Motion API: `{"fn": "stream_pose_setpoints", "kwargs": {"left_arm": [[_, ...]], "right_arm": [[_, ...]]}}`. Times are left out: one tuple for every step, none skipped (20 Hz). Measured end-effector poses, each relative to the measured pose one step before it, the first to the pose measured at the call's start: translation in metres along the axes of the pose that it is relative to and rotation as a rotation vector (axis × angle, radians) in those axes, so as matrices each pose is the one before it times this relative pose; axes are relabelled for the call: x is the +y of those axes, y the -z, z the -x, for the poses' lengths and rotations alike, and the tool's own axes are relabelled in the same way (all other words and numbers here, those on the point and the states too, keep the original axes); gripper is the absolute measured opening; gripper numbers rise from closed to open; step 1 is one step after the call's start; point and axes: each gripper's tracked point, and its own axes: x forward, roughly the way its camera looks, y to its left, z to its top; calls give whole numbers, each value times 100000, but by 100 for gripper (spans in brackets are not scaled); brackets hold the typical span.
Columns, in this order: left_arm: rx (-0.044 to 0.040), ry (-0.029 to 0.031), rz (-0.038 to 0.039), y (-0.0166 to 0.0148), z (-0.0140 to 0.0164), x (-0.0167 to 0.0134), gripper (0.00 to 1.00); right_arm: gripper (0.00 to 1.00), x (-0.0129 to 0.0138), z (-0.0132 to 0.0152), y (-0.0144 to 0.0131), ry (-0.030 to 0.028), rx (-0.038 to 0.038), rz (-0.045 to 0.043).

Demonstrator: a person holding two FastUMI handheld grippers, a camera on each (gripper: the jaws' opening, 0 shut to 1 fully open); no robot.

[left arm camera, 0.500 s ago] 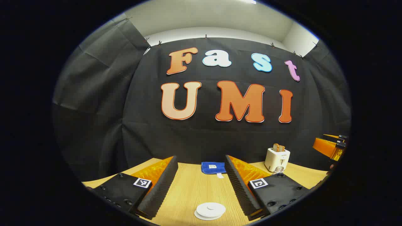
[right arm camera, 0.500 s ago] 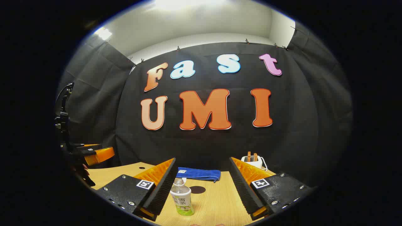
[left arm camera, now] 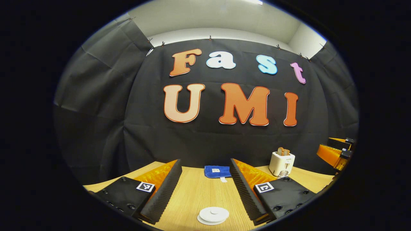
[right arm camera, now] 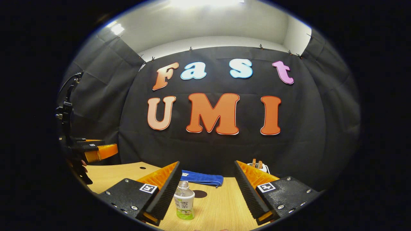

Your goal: Open the teacup lid with one hand, grasp the water bottle and pour water into the teacup with the other hand; after pouring, place the water bottle on the coaster and then close the teacup lid.

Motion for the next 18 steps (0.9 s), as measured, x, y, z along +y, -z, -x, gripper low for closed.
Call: {"fn": "stream_pose_setpoints", "kwargs": {"left_arm": [[25,-388,194,125,-7,201,98],[45,104,86,3,28,-23,98],[-16,270,139,-22,-52,-86,98],[64,68,5,-32,-12,-24,98],[-19,-225,-96,94,-1,28,98],[-98,-169,-368,39,-22,-23,98],[-22,-530,-330,16,6,75,98],[-173,-417,-113,55,-26,22,98],[-85,251,189,70,-72,-79,98],[154,708,366,133,-96,-215,98],[321,629,360,286,120,-186,98],[336,418,-70,192,-39,-87,98],[451,407,-388,352,-84,-112,98],[443,457,-651,375,-104,-59,98],[413,191,-739,213,-53,-238,98],[535,223,-685,341,17,-45,98],[304,236,-344,464,-57,-105,98],[574,353,-3,235,-53,-105,98]], "right_arm": [[97,8,69,96,-123,62,66],[97,-7,5,2,210,-15,-11],[97,-52,-32,73,35,112,-148],[97,74,-43,67,28,352,-244],[97,60,-68,154,-229,687,-388],[97,36,-65,157,-338,689,-379],[97,49,72,172,-210,528,-451],[97,216,-12,168,-488,450,-330],[97,69,5,165,-307,308,-222],[97,49,-62,125,-190,374,-139],[97,38,-11,214,-132,357,-214],[97,206,-64,253,-522,610,-288],[97,187,13,386,-752,659,-384],[97,256,-52,371,-691,742,-487],[97,143,81,289,-622,515,-530],[97,-6,-103,277,-298,735,-554],[97,42,-15,303,-516,539,-646],[97,160,-116,316,-353,774,-717]]}}
